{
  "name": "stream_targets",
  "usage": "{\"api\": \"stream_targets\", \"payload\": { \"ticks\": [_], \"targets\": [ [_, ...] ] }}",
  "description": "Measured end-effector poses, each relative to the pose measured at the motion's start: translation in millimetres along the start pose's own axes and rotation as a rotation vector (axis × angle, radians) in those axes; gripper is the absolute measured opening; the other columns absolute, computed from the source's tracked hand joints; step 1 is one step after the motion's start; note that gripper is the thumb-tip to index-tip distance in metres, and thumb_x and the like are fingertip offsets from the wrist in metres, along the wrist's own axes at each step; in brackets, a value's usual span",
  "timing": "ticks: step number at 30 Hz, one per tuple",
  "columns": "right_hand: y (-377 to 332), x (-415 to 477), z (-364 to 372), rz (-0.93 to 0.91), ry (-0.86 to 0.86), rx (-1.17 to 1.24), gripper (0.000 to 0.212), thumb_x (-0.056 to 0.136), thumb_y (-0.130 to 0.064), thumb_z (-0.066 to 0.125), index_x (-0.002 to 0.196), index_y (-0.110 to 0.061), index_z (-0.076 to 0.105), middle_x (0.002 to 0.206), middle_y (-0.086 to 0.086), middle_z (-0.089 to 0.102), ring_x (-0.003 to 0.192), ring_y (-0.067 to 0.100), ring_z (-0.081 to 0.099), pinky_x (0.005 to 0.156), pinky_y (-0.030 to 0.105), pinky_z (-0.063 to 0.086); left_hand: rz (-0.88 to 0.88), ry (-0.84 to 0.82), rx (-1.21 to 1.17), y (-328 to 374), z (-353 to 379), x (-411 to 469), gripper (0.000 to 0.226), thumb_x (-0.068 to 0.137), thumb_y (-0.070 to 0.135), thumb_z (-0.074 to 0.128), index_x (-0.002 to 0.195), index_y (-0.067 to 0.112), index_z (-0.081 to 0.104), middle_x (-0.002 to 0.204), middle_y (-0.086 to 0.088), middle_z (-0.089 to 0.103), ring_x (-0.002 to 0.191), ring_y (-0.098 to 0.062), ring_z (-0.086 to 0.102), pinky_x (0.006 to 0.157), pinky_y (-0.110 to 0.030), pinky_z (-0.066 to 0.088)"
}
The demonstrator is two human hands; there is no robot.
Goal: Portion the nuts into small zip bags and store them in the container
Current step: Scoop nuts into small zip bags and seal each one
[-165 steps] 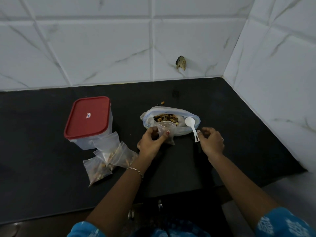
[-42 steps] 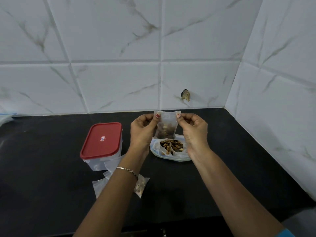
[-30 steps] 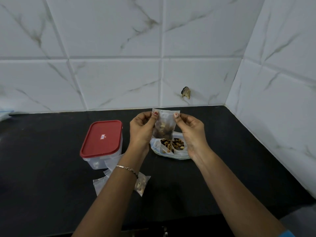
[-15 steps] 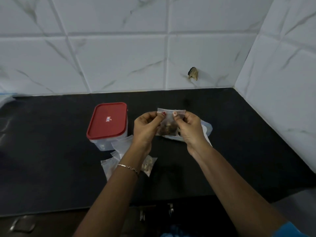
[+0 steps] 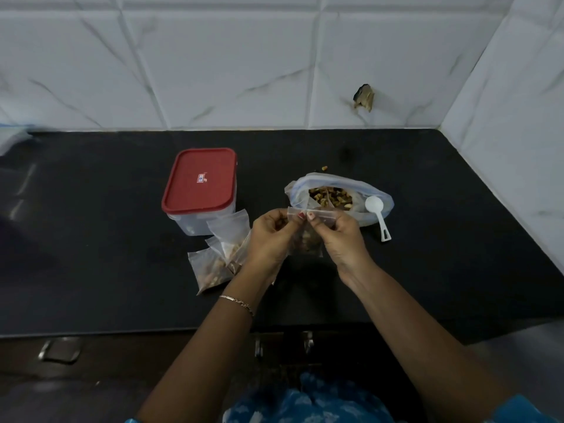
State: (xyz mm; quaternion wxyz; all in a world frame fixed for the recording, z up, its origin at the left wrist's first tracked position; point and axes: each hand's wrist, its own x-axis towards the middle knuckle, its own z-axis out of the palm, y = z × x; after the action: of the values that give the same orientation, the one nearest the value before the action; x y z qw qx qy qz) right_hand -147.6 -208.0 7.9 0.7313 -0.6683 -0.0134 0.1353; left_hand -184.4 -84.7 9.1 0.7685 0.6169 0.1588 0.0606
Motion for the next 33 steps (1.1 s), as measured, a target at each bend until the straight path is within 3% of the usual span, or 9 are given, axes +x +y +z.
{"api": "stream_targets", "payload": {
  "ticks": [3,7,9,12,16,21,25,30,33],
  "targets": [
    [11.2,8.5,0.5,0.014,0.034,-0.086,0.013,0.089,-0.023,0.068,0.100,-0.015,0.071,0.096,0.002,0.074,0.094,0.015,0.070,0.078,0.031,0.058,-0.043,0.025,0.064,-3.3,-5.9,3.2,0.010,0.092,0.015,0.064,0.091,0.007,0.069,0.086,-0.011,0.073,0.081,-0.021,0.072,0.069,-0.032,0.060],
    [20.3,18.7,-0.9,0.030,0.054,-0.144,0.010,0.091,-0.019,0.066,0.093,-0.012,0.072,0.087,0.001,0.074,0.082,0.009,0.070,0.068,0.018,0.055,-0.092,0.070,0.236,-10.9,-13.4,13.0,0.018,0.098,0.018,0.055,0.087,0.012,0.067,0.092,-0.020,0.071,0.088,-0.034,0.069,0.079,-0.045,0.057],
    [26.7,28.0,0.3,0.036,0.096,-0.209,0.007,0.087,-0.021,0.071,0.087,-0.013,0.072,0.086,0.004,0.074,0.085,0.015,0.071,0.075,0.027,0.058,-0.078,0.113,0.323,-17.4,-15.3,18.0,0.018,0.098,0.020,0.055,0.087,0.011,0.065,0.092,-0.022,0.071,0.089,-0.037,0.070,0.080,-0.052,0.057],
    [33.3,40.8,6.4,0.077,0.163,-0.267,0.018,0.075,-0.029,0.081,0.081,-0.017,0.068,0.087,0.003,0.073,0.087,0.018,0.070,0.081,0.040,0.059,-0.073,0.170,0.385,-24.2,-17.5,22.0,0.017,0.097,0.023,0.056,0.090,0.009,0.061,0.090,-0.017,0.071,0.083,-0.030,0.071,0.076,-0.050,0.059],
    [35.2,49.0,10.9,0.080,0.261,-0.281,0.028,0.068,-0.029,0.087,0.068,-0.019,0.061,0.083,-0.003,0.068,0.085,0.007,0.062,0.078,0.030,0.053,-0.109,0.203,0.394,-25.7,-18.1,24.9,0.020,0.099,0.025,0.054,0.084,0.012,0.058,0.084,-0.018,0.069,0.072,-0.028,0.070,0.067,-0.041,0.060],
    [36.5,62.4,9.7,0.050,0.147,-0.399,0.008,0.087,-0.027,0.070,0.082,-0.021,0.070,0.092,-0.003,0.070,0.096,0.011,0.063,0.080,0.026,0.049,-0.177,0.268,0.371,-38.7,-26.8,29.6,0.021,0.097,0.031,0.054,0.081,0.018,0.057,0.082,-0.018,0.070,0.077,-0.036,0.070,0.076,-0.055,0.058],
    [35.7,70.1,4.8,0.005,0.082,-0.452,0.017,0.093,-0.024,0.063,0.102,-0.014,0.073,0.104,0.000,0.071,0.107,0.015,0.062,0.096,0.033,0.050,-0.122,0.291,0.465,-39.0,-31.9,29.0,0.009,0.092,0.024,0.053,0.095,0.022,0.062,0.091,-0.006,0.071,0.085,-0.027,0.069,0.081,-0.050,0.057],
    [25.8,65.0,-22.6,-0.068,0.128,-0.491,0.012,0.088,-0.016,0.069,0.098,-0.020,0.073,0.102,-0.007,0.070,0.101,0.008,0.062,0.094,0.032,0.051,0.127,0.270,0.760,-19.4,-24.9,27.2,0.036,0.093,0.010,0.057,0.129,0.011,0.056,0.111,0.001,0.061,0.095,-0.006,0.056,0.086,-0.024,0.048],
    [20.5,58.2,-52.9,-0.080,0.263,-0.474,0.010,0.086,-0.014,0.071,0.091,-0.023,0.072,0.099,-0.008,0.068,0.098,0.009,0.062,0.089,0.030,0.052,0.233,0.264,0.846,-14.9,-20.8,32.7,0.043,0.090,0.009,0.059,0.133,0.013,0.052,0.129,-0.004,0.055,0.107,-0.014,0.058,0.096,-0.032,0.049]
  ]
}}
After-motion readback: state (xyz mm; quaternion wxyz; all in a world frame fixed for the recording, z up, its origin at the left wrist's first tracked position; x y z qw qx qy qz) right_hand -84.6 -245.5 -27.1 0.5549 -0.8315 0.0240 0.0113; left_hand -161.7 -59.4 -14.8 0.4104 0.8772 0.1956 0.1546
